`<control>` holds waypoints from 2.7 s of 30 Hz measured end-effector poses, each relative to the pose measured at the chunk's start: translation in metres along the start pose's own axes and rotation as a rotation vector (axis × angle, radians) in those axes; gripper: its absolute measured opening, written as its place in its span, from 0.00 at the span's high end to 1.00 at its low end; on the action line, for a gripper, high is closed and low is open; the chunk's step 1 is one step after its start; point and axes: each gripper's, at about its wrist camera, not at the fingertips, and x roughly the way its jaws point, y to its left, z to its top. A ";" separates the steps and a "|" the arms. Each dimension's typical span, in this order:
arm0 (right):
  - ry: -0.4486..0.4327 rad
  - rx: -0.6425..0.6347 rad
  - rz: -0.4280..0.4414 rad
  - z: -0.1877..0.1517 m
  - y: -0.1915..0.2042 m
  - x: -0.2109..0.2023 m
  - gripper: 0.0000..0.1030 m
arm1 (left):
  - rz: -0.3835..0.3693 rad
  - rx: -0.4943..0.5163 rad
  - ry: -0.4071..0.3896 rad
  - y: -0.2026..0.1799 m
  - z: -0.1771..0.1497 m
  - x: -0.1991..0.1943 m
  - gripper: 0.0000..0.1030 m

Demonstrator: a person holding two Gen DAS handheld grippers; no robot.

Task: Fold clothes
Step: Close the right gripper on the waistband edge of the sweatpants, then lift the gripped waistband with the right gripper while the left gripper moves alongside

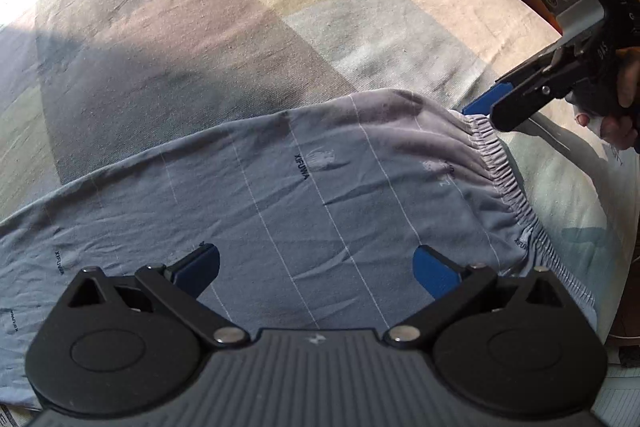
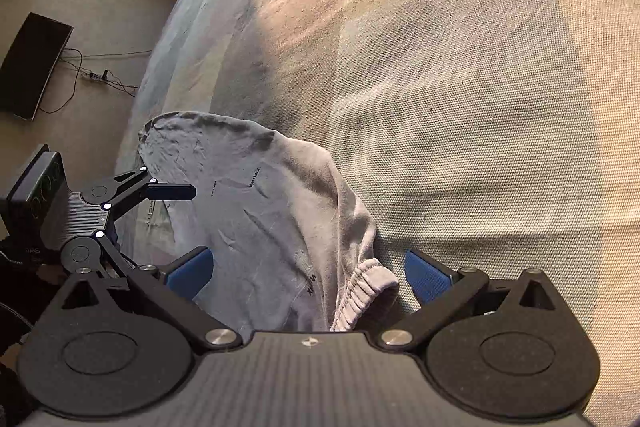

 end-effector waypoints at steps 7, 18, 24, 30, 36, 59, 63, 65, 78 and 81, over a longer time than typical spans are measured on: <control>0.058 0.067 0.138 0.018 -0.011 0.016 0.00 | 0.002 0.031 -0.006 -0.008 0.002 0.001 0.01; 0.094 0.128 0.235 0.009 -0.024 0.015 0.00 | -0.006 0.047 -0.017 -0.010 0.005 -0.001 0.01; 0.086 0.128 0.239 0.016 -0.019 0.025 0.00 | -0.022 0.031 -0.021 -0.009 0.007 0.001 0.01; 0.104 0.091 0.256 0.035 -0.013 0.039 0.00 | -0.017 0.064 -0.012 -0.013 0.004 -0.001 0.01; 0.087 0.046 0.254 0.028 -0.021 0.033 0.12 | -0.012 0.022 -0.009 -0.005 -0.003 0.000 0.01; 0.126 0.121 0.256 0.018 -0.026 0.032 0.25 | -0.030 0.013 -0.009 -0.006 -0.011 -0.005 0.01; 0.089 0.109 0.252 0.014 -0.028 0.030 0.33 | -0.033 0.026 -0.011 -0.008 -0.010 -0.005 0.01; 0.063 0.125 0.244 0.011 -0.032 0.028 0.40 | -0.026 0.016 -0.011 -0.007 -0.009 -0.004 0.01; -0.079 0.155 0.114 -0.009 -0.029 0.029 0.94 | -0.028 0.015 0.020 -0.012 -0.012 0.007 0.01; -0.100 0.134 0.049 -0.012 -0.017 0.029 0.93 | -0.023 0.029 0.027 -0.012 -0.011 0.007 0.01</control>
